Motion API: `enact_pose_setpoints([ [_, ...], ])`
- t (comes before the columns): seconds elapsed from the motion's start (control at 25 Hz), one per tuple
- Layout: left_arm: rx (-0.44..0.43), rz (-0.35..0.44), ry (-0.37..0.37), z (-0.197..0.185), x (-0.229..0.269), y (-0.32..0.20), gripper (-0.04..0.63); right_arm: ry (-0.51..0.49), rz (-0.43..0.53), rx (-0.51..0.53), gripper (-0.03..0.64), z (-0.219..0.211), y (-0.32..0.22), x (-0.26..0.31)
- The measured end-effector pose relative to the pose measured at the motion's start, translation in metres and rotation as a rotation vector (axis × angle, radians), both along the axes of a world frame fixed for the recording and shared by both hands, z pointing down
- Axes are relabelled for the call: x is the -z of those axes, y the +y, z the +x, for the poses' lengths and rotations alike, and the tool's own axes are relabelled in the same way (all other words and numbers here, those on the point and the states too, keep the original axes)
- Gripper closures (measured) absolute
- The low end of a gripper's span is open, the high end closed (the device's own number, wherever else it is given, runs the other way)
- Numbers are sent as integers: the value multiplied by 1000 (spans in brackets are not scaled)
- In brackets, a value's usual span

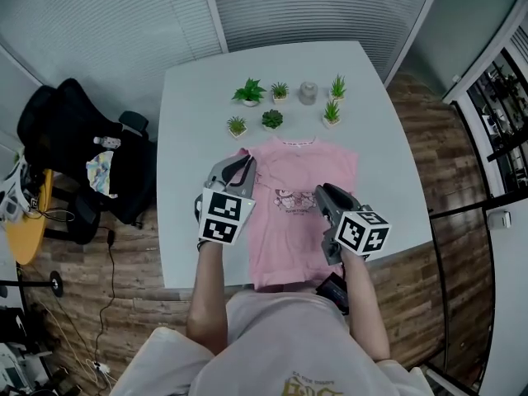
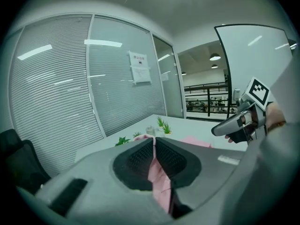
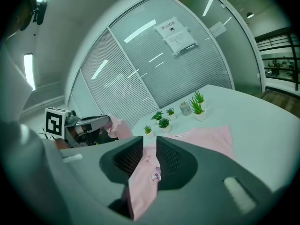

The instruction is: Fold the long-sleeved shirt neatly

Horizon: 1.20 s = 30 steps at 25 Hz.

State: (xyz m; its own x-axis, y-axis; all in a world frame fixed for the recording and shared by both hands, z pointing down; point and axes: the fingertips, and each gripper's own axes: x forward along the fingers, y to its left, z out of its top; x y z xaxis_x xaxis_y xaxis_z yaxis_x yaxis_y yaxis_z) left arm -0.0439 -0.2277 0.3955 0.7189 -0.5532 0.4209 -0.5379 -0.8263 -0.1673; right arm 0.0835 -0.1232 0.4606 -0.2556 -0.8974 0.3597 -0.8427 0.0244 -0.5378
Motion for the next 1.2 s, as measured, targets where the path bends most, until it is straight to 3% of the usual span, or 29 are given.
enact_pose_setpoints([
  [0.6, -75, -27, -57, 100, -29, 10, 574, -8, -38, -25, 523, 67, 16, -27],
  [1.0, -158, -55, -193, 159, -97, 30, 572, 1, -81, -38, 523, 101, 30, -49],
  [1.2, -187, -74, -223, 186, -120, 40, 572, 6, -110, -28, 523, 112, 38, -67],
])
